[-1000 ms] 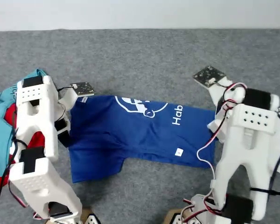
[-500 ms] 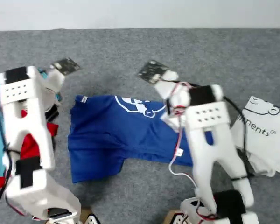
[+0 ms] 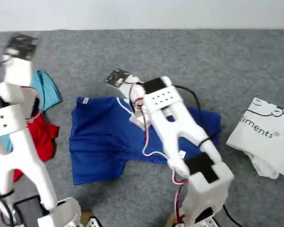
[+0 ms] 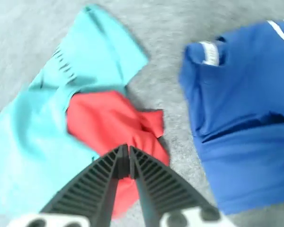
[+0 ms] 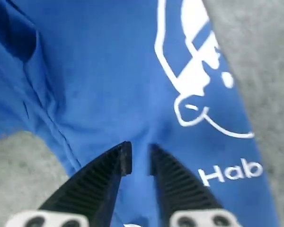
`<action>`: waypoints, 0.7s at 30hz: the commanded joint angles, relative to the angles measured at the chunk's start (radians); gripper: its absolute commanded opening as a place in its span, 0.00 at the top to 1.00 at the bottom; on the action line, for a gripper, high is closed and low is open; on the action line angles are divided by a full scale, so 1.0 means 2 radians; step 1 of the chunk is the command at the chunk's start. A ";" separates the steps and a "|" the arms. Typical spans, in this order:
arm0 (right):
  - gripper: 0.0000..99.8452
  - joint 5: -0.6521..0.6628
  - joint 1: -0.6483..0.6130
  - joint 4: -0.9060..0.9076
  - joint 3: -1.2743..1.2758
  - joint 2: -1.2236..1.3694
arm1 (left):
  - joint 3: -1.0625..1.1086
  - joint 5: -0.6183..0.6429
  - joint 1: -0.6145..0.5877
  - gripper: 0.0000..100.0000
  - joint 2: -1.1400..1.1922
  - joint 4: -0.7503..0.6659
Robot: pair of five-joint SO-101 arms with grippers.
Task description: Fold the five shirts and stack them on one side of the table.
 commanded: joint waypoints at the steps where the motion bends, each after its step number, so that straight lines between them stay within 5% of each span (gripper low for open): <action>1: 0.81 -0.039 -0.033 0.037 -0.065 0.016 | -0.016 0.041 -0.032 1.00 -0.033 -0.002; 11: 0.81 -0.041 -0.136 0.049 -0.130 0.091 | -0.015 0.060 -0.088 1.00 -0.064 -0.002; 21: 0.85 -0.041 -0.162 0.053 -0.200 0.174 | 0.020 0.059 -0.101 1.00 -0.068 -0.002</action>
